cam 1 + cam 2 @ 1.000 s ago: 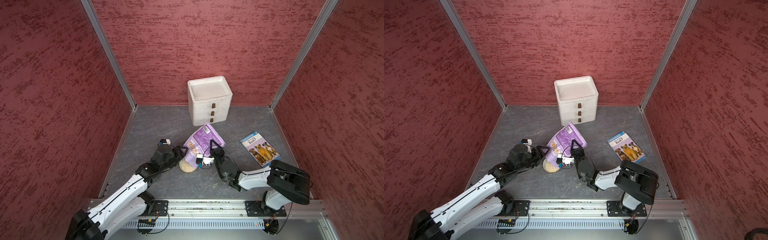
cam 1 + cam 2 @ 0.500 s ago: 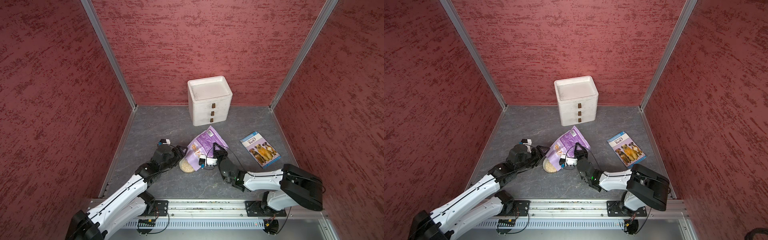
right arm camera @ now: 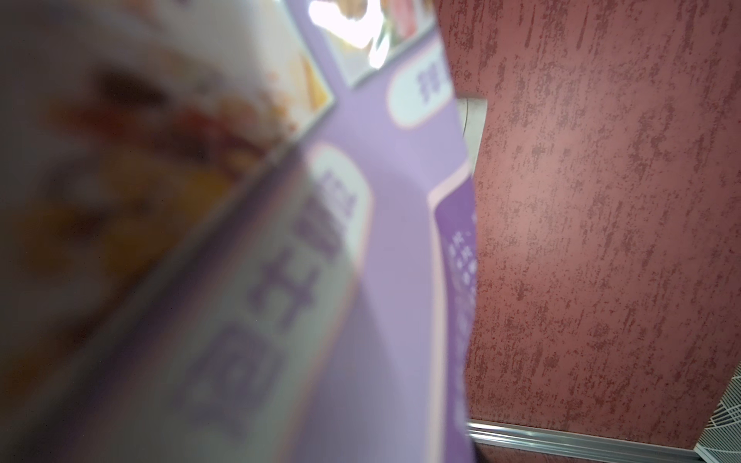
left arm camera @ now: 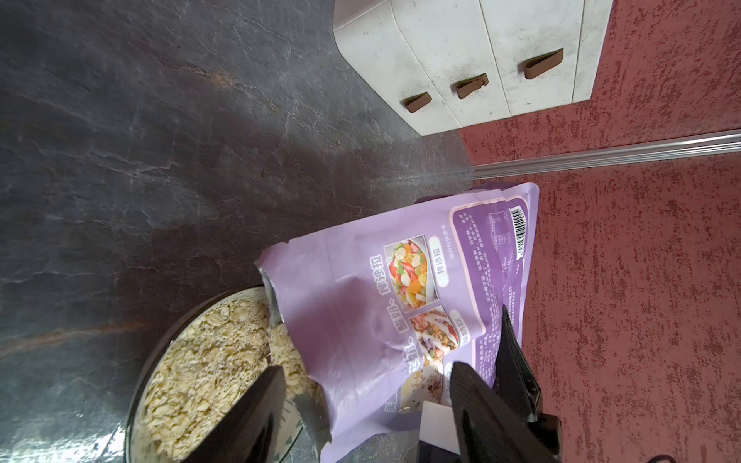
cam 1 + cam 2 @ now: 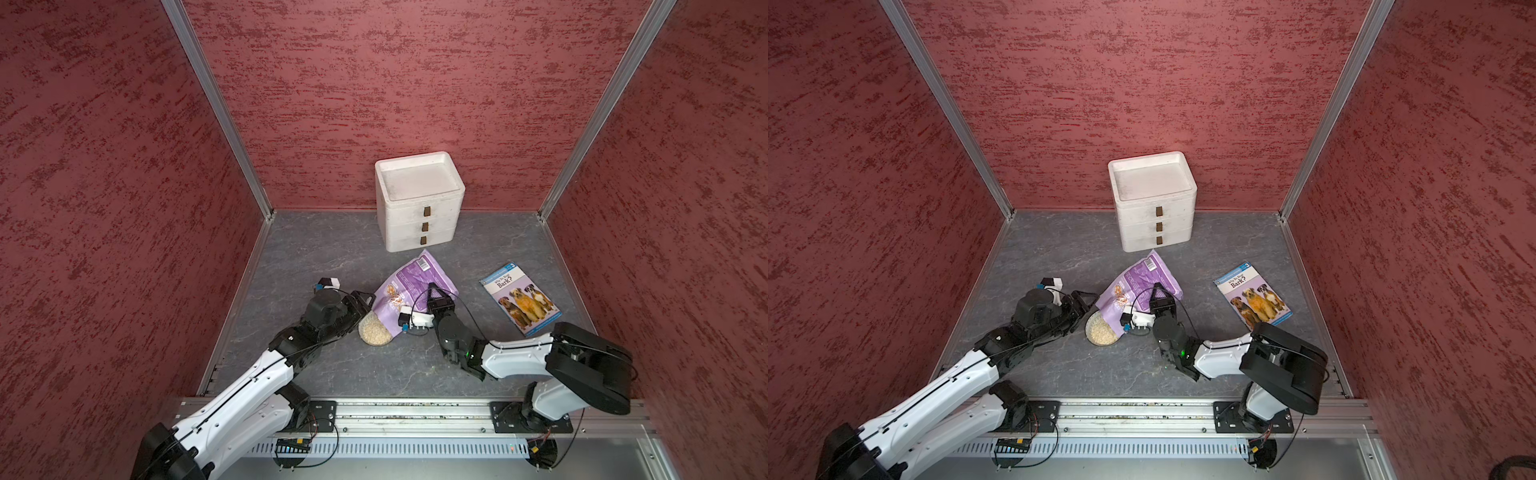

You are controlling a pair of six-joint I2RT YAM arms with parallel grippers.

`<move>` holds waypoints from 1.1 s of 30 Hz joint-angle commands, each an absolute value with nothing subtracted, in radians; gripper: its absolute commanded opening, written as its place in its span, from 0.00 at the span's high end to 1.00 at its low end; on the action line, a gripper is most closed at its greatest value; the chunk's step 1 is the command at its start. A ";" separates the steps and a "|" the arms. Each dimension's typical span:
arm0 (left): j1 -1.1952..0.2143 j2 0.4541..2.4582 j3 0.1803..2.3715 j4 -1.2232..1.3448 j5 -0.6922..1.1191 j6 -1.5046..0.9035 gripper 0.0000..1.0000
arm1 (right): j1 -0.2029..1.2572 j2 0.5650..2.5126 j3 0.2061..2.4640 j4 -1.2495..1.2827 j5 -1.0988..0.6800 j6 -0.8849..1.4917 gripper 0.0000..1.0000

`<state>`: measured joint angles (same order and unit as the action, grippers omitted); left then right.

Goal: Pour the oats into the breakfast bowl
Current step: Pour the oats into the bowl.

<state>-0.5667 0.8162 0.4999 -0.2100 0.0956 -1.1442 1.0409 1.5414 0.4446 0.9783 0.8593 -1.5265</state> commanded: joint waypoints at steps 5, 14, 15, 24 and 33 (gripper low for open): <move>-0.560 0.814 0.508 -0.224 0.085 -1.141 0.31 | 1.043 1.526 0.486 1.237 0.886 -1.575 1.00; -0.560 0.823 0.504 -0.206 0.090 -1.141 0.31 | 1.056 1.550 0.481 1.209 0.860 -1.612 1.00; -0.560 0.826 0.509 -0.209 0.092 -1.138 0.31 | 1.055 1.557 0.482 1.297 0.871 -1.622 1.00; -0.559 0.812 0.499 -0.216 0.090 -1.145 0.31 | 1.062 1.553 0.481 1.268 0.865 -1.639 1.00; -0.558 0.809 0.513 -0.235 0.091 -1.135 0.31 | 1.054 1.548 0.482 1.371 0.875 -1.675 1.00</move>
